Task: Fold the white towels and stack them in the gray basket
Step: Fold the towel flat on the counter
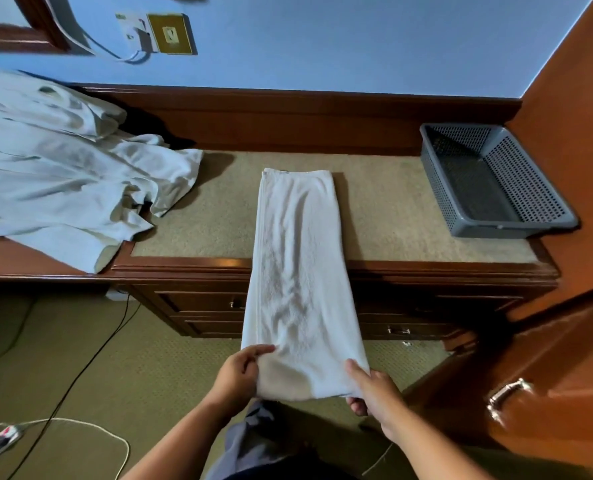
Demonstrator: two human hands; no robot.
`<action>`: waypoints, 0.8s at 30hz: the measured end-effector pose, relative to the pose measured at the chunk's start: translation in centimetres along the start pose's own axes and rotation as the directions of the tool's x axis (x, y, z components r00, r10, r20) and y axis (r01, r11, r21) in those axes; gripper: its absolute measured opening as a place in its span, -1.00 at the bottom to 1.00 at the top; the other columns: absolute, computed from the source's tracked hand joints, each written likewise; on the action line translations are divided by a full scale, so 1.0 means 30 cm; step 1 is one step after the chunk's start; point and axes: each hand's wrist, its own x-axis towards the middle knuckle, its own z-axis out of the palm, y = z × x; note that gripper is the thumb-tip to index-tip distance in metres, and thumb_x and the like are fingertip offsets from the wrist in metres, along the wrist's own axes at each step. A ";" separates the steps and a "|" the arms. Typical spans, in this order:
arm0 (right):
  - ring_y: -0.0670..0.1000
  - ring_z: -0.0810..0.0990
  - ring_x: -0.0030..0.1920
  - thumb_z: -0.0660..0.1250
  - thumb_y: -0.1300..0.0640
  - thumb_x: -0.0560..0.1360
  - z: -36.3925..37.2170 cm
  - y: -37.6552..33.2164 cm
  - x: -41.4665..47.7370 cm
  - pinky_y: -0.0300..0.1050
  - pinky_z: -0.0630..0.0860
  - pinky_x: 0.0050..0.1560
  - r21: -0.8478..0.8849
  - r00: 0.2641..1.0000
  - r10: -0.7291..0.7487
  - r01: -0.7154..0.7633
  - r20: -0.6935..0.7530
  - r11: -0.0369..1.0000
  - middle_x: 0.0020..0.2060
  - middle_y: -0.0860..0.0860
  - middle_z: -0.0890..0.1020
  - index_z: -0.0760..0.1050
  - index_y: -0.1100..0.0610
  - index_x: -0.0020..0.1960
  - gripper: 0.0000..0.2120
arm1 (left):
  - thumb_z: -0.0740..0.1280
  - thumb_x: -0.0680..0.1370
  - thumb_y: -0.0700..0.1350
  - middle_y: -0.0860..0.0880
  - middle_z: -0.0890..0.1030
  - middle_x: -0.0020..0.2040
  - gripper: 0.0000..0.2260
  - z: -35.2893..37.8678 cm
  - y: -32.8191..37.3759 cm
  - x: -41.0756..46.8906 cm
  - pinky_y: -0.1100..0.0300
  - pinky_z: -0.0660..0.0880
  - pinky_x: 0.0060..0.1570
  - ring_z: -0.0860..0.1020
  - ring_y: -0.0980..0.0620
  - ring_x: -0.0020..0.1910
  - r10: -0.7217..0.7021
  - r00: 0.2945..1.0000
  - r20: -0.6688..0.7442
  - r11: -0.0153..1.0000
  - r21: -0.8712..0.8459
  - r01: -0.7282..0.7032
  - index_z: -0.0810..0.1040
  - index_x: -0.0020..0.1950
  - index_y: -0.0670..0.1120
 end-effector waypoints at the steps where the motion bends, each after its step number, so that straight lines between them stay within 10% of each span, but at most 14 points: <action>1: 0.00 0.50 -0.43 0.30 -0.15 0.59 -0.001 0.010 -0.013 -0.16 0.43 -0.39 -0.002 1.000 -0.002 0.002 0.001 1.000 -0.41 0.08 0.60 0.59 0.24 0.05 -0.58 | 0.12 0.58 -0.34 0.02 0.67 -0.16 -0.54 0.001 -0.007 -0.014 0.30 0.41 -0.30 0.50 0.20 -0.38 -0.014 1.000 -0.002 1.000 -0.009 0.014 0.69 0.05 0.14; 9: -0.08 0.66 -0.08 0.41 -0.21 0.45 -0.013 0.037 -0.106 -0.20 0.50 -0.17 -0.033 0.990 -0.129 0.128 -0.056 0.991 -0.11 -0.09 0.72 0.63 0.04 -0.01 -0.68 | 0.07 0.61 -0.34 -0.08 0.64 0.09 -0.53 -0.017 -0.004 -0.132 -0.06 0.62 -0.08 0.60 -0.19 0.03 -0.125 0.992 0.020 0.952 -0.279 0.126 0.74 0.00 0.03; 16: -0.09 0.61 0.03 0.37 -0.11 0.52 -0.027 0.005 -0.172 -0.23 0.46 -0.10 0.039 0.956 -0.283 0.286 -0.074 0.957 -0.03 -0.11 0.68 0.60 -0.02 0.01 -0.82 | 0.12 0.63 -0.33 -0.22 0.62 -0.10 -0.73 -0.064 0.076 -0.194 0.14 0.53 -0.35 0.59 -0.03 -0.30 -0.139 0.979 0.148 0.809 -0.554 0.199 0.62 0.08 -0.28; 24: -0.15 0.65 0.06 0.50 -0.32 0.29 -0.026 -0.075 -0.225 -0.20 0.48 0.04 0.154 0.861 -0.470 0.500 -0.192 0.852 0.05 -0.13 0.70 0.69 -0.04 0.00 -0.57 | 0.60 0.36 0.14 -0.16 0.66 -0.10 -0.60 -0.093 0.175 -0.234 0.03 0.52 -0.04 0.62 -0.05 -0.20 -0.054 0.983 0.176 0.743 -0.651 0.157 0.68 -0.01 -0.14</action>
